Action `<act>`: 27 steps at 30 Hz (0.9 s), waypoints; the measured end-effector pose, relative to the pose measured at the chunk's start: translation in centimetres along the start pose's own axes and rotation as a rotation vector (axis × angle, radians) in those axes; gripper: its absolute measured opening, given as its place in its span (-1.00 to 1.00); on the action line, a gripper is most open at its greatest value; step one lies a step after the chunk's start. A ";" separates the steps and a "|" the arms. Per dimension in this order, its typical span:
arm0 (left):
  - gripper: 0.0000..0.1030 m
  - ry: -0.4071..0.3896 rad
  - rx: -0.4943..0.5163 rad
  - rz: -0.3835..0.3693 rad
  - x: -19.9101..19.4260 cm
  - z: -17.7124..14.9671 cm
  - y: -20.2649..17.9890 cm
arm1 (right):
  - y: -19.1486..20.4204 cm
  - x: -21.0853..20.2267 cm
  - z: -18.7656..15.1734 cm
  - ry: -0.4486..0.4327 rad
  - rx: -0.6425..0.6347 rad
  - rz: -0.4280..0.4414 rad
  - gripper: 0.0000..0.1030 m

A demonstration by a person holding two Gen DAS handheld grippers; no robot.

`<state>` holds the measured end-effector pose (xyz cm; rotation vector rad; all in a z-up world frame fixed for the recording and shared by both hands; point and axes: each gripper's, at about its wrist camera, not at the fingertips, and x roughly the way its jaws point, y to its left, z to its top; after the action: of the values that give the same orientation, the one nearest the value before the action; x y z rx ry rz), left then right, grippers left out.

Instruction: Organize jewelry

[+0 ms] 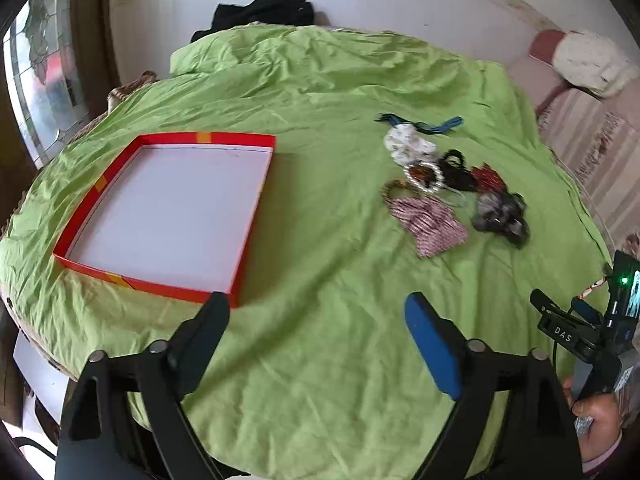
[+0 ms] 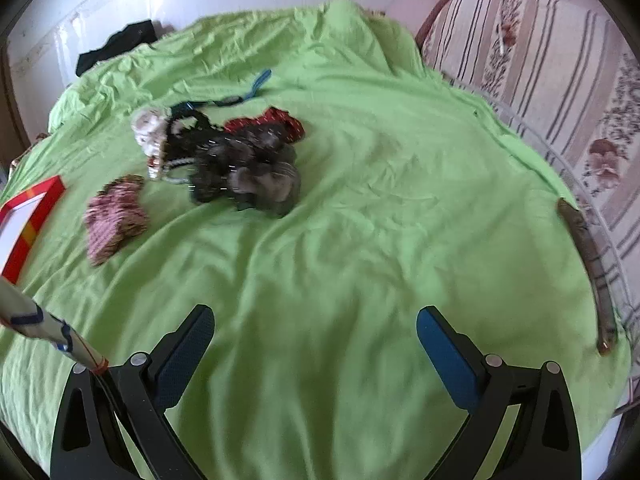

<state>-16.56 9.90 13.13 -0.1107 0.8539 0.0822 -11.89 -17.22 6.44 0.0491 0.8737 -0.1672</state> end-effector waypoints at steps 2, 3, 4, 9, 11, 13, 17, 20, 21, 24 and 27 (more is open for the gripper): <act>0.76 -0.011 0.030 -0.009 -0.4 -0.6 -0.7 | 0.4 -1.0 -0.5 -0.018 0.000 -0.009 0.99; 0.76 -0.010 0.043 -0.014 -0.5 -0.8 -1.1 | 0.6 -1.5 -0.7 -0.029 0.000 -0.013 0.99; 0.76 -0.005 0.057 -0.019 -0.6 -1.0 -1.4 | 0.8 -2.0 -1.0 -0.039 0.001 -0.013 0.99; 0.76 0.002 0.108 0.027 -0.6 -1.9 -2.4 | 1.6 -3.7 -1.3 -0.065 0.020 0.015 0.99; 0.76 0.014 0.120 0.045 -0.4 -2.0 -2.6 | 1.9 -4.1 -1.7 -0.065 0.018 0.024 0.99; 0.76 0.022 0.122 0.041 -0.3 -2.2 -2.2 | 2.3 -4.2 -1.9 -0.064 0.006 0.030 0.99; 0.76 0.037 0.114 0.030 0.0 -2.4 -1.8 | 2.8 -3.9 -2.2 -0.040 -0.007 0.055 0.99; 0.76 0.043 0.116 0.036 0.2 -2.5 -1.9 | 2.7 -3.5 -2.4 -0.026 -0.005 0.052 0.99; 0.76 0.045 0.117 0.035 0.3 -2.6 -1.8 | 2.7 -3.4 -2.4 -0.025 -0.004 0.046 0.99; 0.76 0.050 0.121 0.038 0.5 -2.7 -2.0 | 2.3 -3.3 -2.5 -0.027 0.010 0.038 0.99; 0.76 0.054 0.129 0.038 0.7 -2.7 -2.2 | 1.9 -3.4 -2.5 -0.032 0.025 0.035 0.99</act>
<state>-17.86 7.38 11.01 0.0244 0.9134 0.0600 -15.58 -14.62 7.40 0.0848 0.8384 -0.1461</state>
